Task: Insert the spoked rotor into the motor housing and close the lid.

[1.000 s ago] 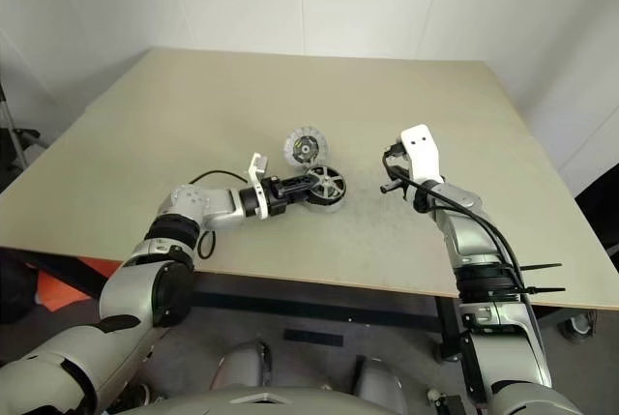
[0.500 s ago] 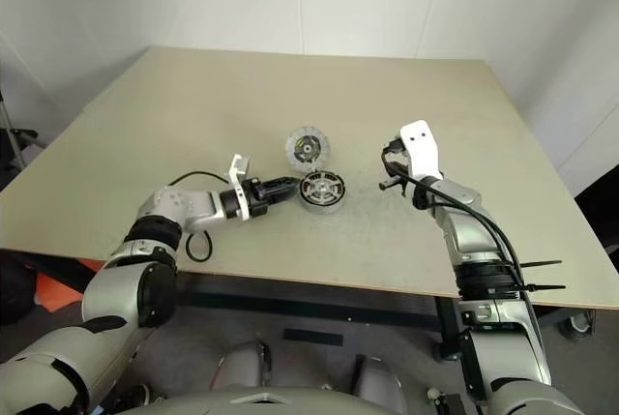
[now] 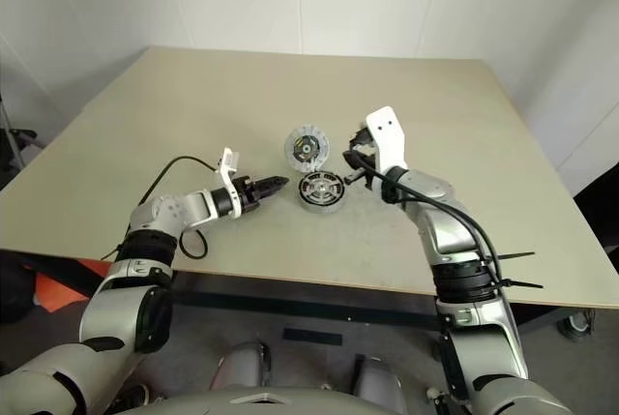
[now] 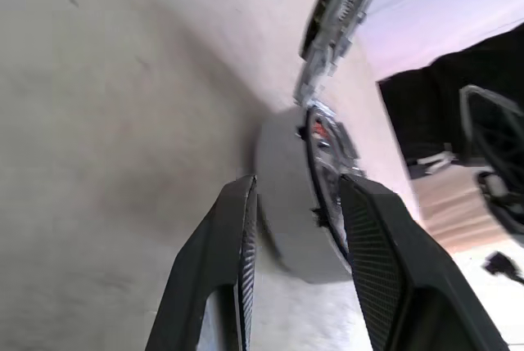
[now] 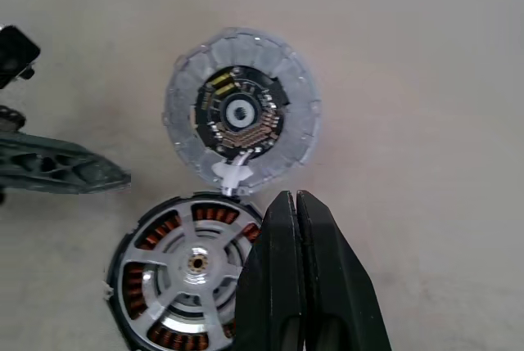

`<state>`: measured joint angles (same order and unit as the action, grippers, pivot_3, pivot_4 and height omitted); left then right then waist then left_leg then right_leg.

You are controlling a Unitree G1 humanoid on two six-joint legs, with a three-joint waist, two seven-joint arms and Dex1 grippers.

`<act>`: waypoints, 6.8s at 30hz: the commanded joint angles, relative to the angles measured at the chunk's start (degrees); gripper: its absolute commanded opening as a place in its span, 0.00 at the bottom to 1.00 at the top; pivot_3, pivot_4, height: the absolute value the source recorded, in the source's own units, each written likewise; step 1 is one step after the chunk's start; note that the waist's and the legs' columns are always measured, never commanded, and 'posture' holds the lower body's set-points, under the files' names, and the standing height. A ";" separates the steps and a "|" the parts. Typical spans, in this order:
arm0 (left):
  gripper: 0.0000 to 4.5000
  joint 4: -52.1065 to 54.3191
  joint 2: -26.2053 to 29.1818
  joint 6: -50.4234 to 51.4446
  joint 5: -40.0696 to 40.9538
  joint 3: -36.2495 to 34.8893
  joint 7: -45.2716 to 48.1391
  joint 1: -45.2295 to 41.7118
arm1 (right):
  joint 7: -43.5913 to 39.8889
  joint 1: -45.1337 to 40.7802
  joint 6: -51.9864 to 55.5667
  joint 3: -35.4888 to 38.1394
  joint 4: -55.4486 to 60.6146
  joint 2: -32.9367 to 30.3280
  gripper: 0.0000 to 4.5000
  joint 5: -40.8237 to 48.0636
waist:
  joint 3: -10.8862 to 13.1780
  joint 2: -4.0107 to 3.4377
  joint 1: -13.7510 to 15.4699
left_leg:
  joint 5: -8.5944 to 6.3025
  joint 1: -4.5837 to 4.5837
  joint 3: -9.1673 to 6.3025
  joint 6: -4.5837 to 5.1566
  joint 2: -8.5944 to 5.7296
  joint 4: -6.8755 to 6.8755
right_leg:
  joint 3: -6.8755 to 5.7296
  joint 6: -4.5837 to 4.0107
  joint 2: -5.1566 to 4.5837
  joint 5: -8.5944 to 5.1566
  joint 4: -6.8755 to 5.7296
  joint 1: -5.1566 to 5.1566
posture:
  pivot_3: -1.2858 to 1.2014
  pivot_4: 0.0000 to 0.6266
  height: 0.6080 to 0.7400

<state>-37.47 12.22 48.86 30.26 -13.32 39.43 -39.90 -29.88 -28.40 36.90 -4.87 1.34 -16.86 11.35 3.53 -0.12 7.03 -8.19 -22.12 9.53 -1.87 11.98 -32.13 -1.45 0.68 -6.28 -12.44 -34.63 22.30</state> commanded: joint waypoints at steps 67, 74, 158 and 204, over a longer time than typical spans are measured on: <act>0.39 1.88 2.48 -29.92 -19.14 13.97 -1.86 0.61 | -39.54 -13.97 -33.67 -19.76 -9.63 -23.13 0.50 -14.58 | 0.00 0.07 -0.02 | 0.01 -0.05 0.01 -0.01 0.12 -0.12 | 0.01 -0.07 0.08 -0.02 -0.14 0.08 | 0.52 0.00 1.00; 0.39 6.02 4.59 -35.76 -25.11 19.93 0.57 3.38 | -44.49 -16.41 -42.23 -24.64 -15.60 -20.22 0.50 -19.21 | 0.00 0.06 -0.02 | -0.06 -0.31 0.04 0.10 0.15 -0.26 | -0.02 -0.11 0.07 0.00 -0.16 0.25 | 0.52 0.00 1.00; 0.39 20.68 4.93 -31.72 -25.75 19.19 -3.17 17.21 | -16.14 -23.86 35.02 -1.26 -11.17 3.97 0.00 -2.69 | 0.00 0.03 -1.28 | 0.20 -0.34 0.14 -0.34 0.46 -0.29 | 0.13 -0.37 0.28 0.15 -0.80 0.85 | 0.52 0.00 1.00; 0.39 17.95 4.05 -31.84 -24.48 18.28 -4.89 15.24 | -41.82 -14.20 -44.12 -26.27 -19.61 -16.73 0.58 -27.66 | -0.01 0.05 -1.18 | 0.12 0.00 0.24 -0.21 0.85 -0.66 | 0.14 -0.53 0.60 0.24 -0.77 0.42 | 0.52 0.00 1.00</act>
<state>-20.03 16.11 17.00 5.49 5.46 34.66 -23.96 -70.66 -42.57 -7.63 -31.04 -19.60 -33.58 -15.84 3.52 -0.07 5.85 -8.07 -22.12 9.77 -2.08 12.83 -32.78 -1.32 0.15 -5.67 -12.19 -35.40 22.72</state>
